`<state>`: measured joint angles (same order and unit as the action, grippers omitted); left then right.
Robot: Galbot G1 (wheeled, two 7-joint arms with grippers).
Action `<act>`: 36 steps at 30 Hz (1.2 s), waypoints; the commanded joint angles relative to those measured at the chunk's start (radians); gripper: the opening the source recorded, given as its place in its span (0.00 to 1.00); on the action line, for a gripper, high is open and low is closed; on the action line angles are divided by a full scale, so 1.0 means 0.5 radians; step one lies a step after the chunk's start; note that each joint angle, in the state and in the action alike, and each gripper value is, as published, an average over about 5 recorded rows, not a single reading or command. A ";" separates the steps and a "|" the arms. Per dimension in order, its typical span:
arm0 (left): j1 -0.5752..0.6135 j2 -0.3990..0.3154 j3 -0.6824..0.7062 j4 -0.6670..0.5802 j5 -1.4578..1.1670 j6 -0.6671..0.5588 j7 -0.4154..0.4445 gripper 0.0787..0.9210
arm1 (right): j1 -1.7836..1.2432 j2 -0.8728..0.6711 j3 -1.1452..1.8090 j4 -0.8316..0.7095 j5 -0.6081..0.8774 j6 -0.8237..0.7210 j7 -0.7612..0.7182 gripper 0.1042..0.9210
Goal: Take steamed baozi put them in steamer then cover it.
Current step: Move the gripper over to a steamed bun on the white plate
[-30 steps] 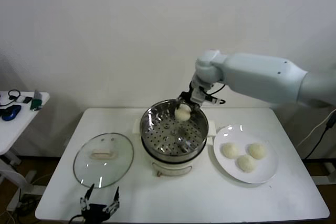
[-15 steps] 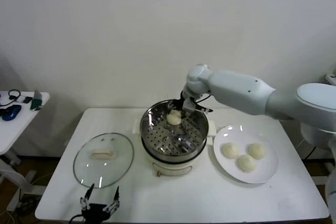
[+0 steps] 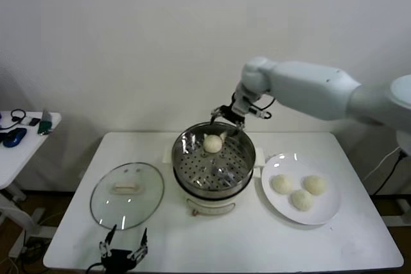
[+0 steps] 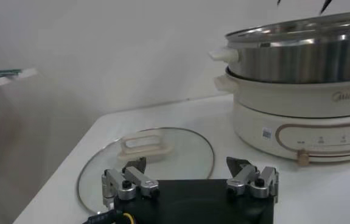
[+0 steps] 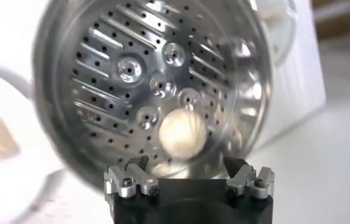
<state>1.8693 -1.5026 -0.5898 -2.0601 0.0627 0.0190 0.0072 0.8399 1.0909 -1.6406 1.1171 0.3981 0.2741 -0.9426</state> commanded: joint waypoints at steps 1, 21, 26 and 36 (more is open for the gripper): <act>-0.005 0.003 -0.001 0.003 -0.002 -0.002 0.001 0.88 | 0.514 -0.366 -0.486 0.239 0.809 -0.855 -0.184 0.88; -0.020 0.009 -0.012 0.026 -0.011 -0.002 0.001 0.88 | -0.691 -0.880 0.076 0.587 0.079 -1.304 0.207 0.88; -0.018 0.005 -0.013 0.035 -0.010 -0.005 -0.001 0.88 | -0.892 -0.766 0.242 0.441 -0.019 -1.322 0.278 0.88; -0.015 0.003 -0.015 0.058 -0.007 -0.020 -0.011 0.88 | -1.069 -0.610 0.341 0.285 -0.087 -1.346 0.347 0.88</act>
<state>1.8617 -1.5009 -0.5969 -2.0314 0.0582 0.0093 0.0017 0.4095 0.7672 -1.5308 1.2947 0.3889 -0.3658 -0.7945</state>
